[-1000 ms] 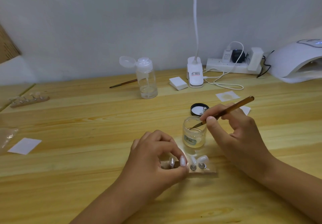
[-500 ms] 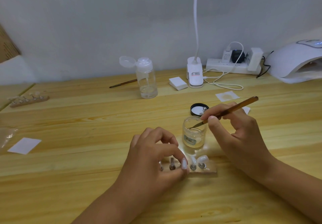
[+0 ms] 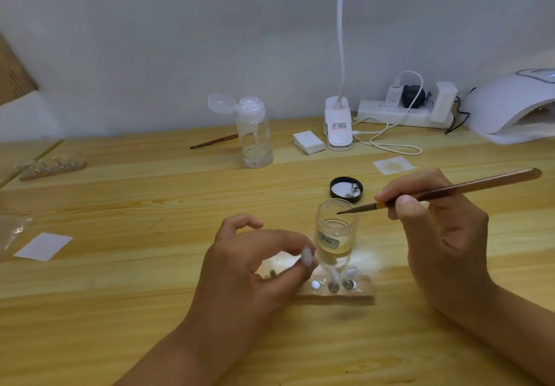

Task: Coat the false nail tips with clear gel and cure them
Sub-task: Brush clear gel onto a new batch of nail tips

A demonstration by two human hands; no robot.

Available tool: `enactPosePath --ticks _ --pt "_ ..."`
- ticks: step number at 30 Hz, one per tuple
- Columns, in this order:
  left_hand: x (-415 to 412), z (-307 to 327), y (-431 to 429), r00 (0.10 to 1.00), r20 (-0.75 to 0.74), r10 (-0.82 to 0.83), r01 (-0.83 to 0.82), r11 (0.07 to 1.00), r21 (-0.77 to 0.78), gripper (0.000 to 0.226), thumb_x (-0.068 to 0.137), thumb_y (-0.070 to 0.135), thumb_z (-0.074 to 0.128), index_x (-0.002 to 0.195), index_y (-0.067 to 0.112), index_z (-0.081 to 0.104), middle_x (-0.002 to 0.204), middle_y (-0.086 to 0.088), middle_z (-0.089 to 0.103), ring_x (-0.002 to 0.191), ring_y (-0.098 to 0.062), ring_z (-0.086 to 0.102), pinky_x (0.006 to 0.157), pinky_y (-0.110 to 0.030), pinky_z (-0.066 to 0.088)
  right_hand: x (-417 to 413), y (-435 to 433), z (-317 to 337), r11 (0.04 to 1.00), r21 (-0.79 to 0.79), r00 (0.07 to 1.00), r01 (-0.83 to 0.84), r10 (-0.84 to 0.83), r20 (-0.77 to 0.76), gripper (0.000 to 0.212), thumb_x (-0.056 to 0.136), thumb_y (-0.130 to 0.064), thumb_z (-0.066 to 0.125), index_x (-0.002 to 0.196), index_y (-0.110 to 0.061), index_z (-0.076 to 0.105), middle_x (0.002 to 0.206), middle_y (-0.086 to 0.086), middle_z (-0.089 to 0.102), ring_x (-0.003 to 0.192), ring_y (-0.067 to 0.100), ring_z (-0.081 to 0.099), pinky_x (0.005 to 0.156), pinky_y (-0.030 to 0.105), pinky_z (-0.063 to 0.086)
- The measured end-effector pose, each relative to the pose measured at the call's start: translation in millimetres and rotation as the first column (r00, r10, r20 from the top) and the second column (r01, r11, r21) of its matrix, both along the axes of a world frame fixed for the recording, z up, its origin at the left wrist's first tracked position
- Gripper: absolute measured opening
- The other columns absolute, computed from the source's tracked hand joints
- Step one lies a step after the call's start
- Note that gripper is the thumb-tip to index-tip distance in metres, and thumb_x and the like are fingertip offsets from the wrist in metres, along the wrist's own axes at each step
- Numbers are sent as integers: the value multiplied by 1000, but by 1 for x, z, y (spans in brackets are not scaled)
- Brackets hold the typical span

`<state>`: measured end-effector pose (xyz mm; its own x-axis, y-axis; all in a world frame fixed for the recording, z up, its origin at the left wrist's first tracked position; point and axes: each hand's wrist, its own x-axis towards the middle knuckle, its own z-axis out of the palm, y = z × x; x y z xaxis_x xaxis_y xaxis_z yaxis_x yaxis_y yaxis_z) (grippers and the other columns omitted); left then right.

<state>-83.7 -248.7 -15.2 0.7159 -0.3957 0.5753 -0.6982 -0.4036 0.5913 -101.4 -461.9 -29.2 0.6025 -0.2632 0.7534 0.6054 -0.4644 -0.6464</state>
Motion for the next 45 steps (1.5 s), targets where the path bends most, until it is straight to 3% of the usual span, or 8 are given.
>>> enactPosePath --ticks 4,11,21,29,32,36,40,45 --pt "1 1 0 994 -105 11 -19 997 -70 1 76 33 76 76 34 75 80 25 72 84 2 65 90 -27 36 -10 8 -1 990 -139 995 -17 31 94 14 90 -16 50 92 -22 63 84 -14 64 86 23 60 76 50 44" --pt "2 -1 1 994 -112 0 -11 995 -95 6 77 32 77 77 38 74 80 24 72 81 0 68 88 -24 35 -20 14 2 932 -360 981 -33 98 165 15 100 -29 48 101 -21 61 86 -9 69 98 7 55 81 40 37" --pt "3 -1 1 994 -113 8 -19 995 -97 6 76 34 76 76 39 74 81 22 72 83 0 67 90 -23 35 -19 14 3 922 -384 982 -48 114 151 13 99 -28 48 101 -23 60 85 -9 68 100 4 54 81 41 38" --pt "2 0 0 994 -102 26 -37 994 -101 6 76 45 68 77 41 72 82 23 71 87 2 64 88 -22 36 -19 14 4 911 -410 981 -53 124 149 15 99 -29 48 95 -25 62 86 -16 65 100 3 56 87 33 35" --pt "2 0 1 993 -104 48 -57 994 -93 6 74 39 76 76 41 72 83 24 71 87 5 64 87 -22 36 -19 15 5 905 -422 979 -53 131 159 13 87 -18 55 91 -29 61 81 -16 65 96 4 56 86 32 35" --pt "3 -1 1 992 -114 63 -72 994 -77 5 75 31 75 77 35 75 82 26 71 85 4 65 88 -21 36 -21 16 6 906 -420 978 -52 131 162 17 79 -12 52 89 -22 60 74 -11 65 89 7 56 82 36 37" --pt "3 0 1 991 -114 69 -77 994 -71 5 75 32 75 77 37 75 80 25 71 83 2 67 89 -21 36 -21 14 4 917 -396 978 -45 121 170 14 94 -25 52 86 -24 63 76 -11 65 93 6 57 82 36 37" --pt "4 0 0 989 -122 88 -97 993 -68 6 73 33 76 73 38 74 76 22 70 82 -3 67 88 -20 35 -19 15 1 908 -417 985 -27 95 145 18 101 -31 46 99 -24 62 92 -15 65 100 6 56 87 36 37"
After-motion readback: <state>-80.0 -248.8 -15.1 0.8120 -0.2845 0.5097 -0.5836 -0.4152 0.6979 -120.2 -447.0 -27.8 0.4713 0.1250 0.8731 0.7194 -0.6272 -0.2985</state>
